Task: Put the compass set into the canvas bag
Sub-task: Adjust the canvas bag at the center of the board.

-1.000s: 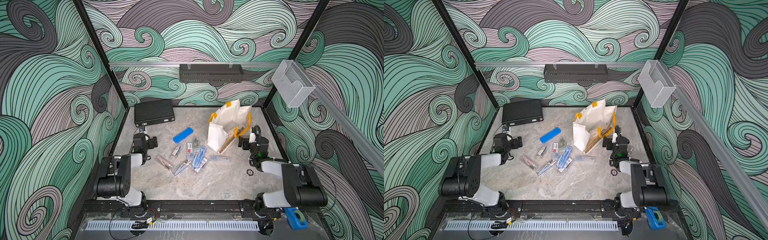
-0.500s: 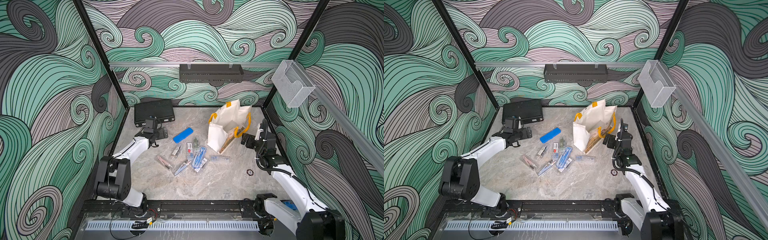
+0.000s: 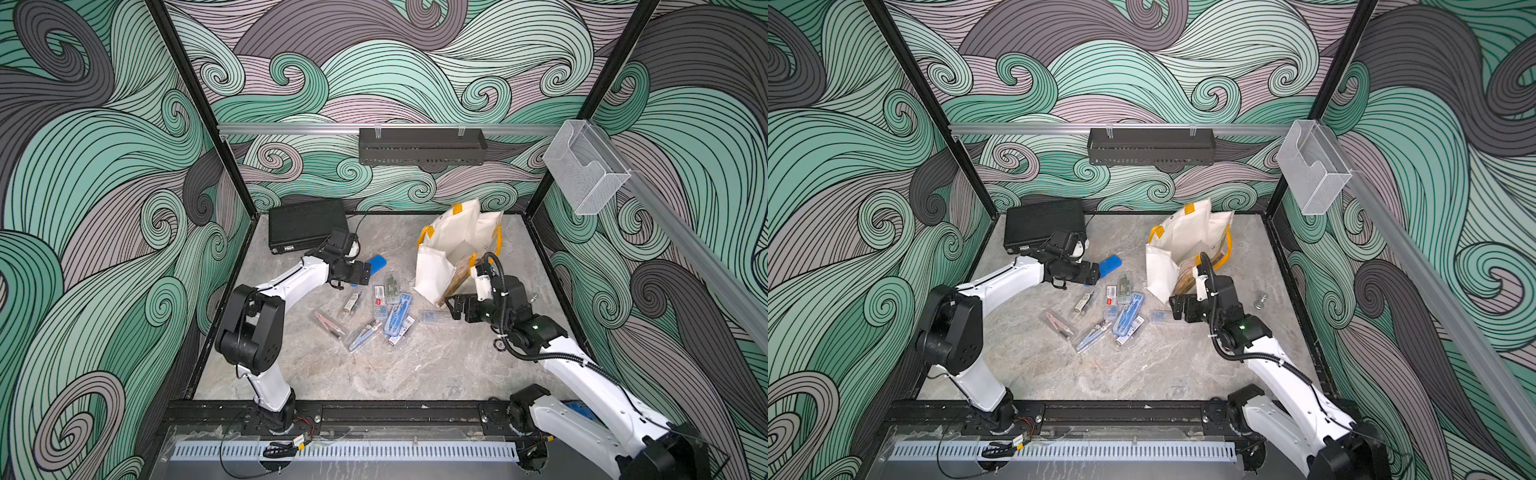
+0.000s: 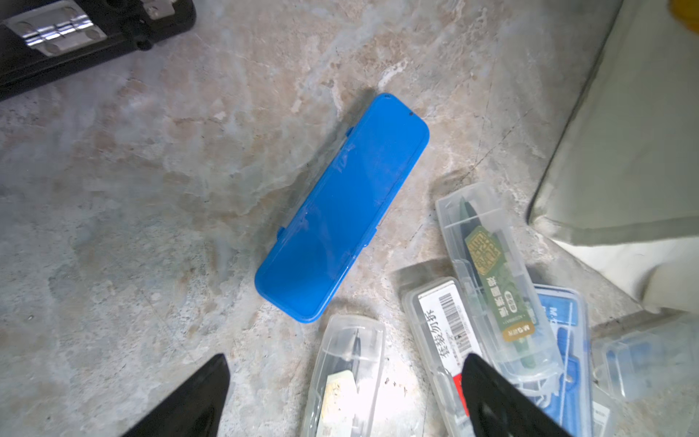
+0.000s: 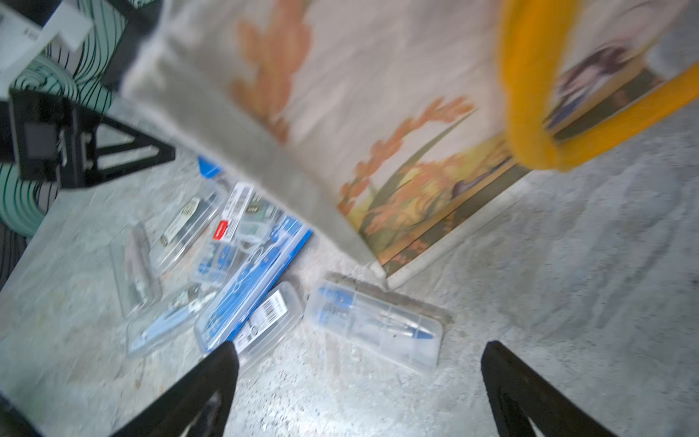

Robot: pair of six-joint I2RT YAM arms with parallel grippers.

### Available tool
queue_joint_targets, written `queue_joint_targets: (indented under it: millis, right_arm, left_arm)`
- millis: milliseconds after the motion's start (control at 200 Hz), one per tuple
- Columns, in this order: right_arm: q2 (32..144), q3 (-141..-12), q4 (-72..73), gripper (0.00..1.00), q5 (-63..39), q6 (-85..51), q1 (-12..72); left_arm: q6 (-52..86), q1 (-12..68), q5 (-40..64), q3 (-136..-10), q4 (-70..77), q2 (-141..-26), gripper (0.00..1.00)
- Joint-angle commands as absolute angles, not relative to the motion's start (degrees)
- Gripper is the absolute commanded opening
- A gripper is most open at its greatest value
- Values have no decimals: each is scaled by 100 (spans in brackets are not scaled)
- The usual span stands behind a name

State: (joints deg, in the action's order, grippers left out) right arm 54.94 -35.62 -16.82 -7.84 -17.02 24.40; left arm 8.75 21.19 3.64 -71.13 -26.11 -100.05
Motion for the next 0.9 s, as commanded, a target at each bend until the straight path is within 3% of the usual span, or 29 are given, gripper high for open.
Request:
queue_joint_targets:
  millis: [0, 260, 506, 761, 896]
  right_arm:
    - [5857, -3984, -1704, 100, -1230, -1557, 2697]
    - [6741, -4706, -1771, 99, -1450, -1136, 3252]
    - [7723, -5097, -1606, 100, -1769, -1293, 3588]
    - [8752, -5652, -1380, 100, -572, -1492, 3478]
    - [9383, -6285, -1399, 100, -472, -1441, 3255]
  left_arm:
    - [524, 2162, 523, -7675, -3136, -10385, 94]
    - [13, 2174, 358, -8686, -4064, -11240, 92]
    - [26, 2177, 124, -8768, -4024, -11318, 92]
    - [27, 2179, 119, -8699, -3927, -11302, 93]
    - [-34, 2175, 15, -8700, -3945, -11308, 92]
